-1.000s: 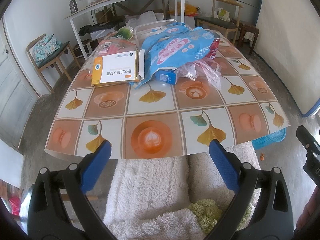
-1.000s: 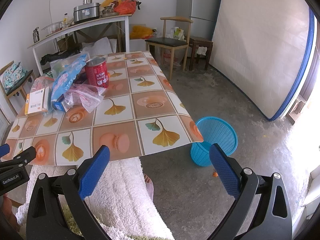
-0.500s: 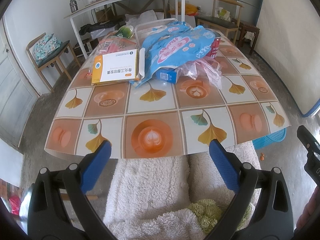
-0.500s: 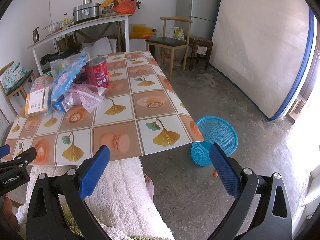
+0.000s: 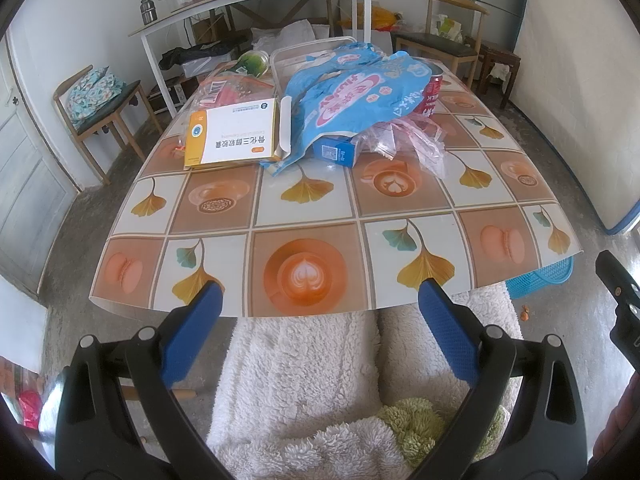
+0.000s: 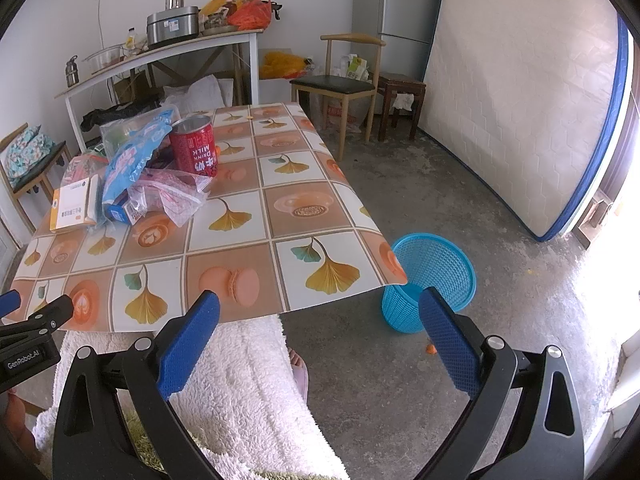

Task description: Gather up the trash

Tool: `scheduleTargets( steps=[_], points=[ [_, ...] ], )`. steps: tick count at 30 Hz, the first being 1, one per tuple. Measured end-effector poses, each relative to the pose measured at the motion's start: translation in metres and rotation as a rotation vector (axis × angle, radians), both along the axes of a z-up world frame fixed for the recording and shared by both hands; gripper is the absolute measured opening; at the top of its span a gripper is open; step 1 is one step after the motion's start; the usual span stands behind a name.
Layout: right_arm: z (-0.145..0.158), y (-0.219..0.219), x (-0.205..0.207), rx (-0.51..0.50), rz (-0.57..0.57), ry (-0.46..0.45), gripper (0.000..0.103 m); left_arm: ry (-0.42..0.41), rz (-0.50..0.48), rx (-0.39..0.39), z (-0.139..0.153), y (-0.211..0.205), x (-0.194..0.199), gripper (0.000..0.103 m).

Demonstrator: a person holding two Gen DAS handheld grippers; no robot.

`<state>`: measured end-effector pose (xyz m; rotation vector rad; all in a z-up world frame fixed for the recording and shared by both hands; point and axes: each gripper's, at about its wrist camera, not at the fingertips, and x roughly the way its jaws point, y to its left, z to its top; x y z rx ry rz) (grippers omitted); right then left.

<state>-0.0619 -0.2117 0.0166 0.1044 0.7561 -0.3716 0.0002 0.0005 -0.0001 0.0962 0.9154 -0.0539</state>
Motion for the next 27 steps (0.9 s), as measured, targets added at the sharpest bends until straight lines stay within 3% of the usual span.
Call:
scheduleTargets(
  steps=[27],
  points=[
    [0.0014,0.0039,0.0017,0.003,0.003,-0.002,0.097,0.002,0.000,0.001,-0.0001,0.0000,0.0002,0.094]
  ],
)
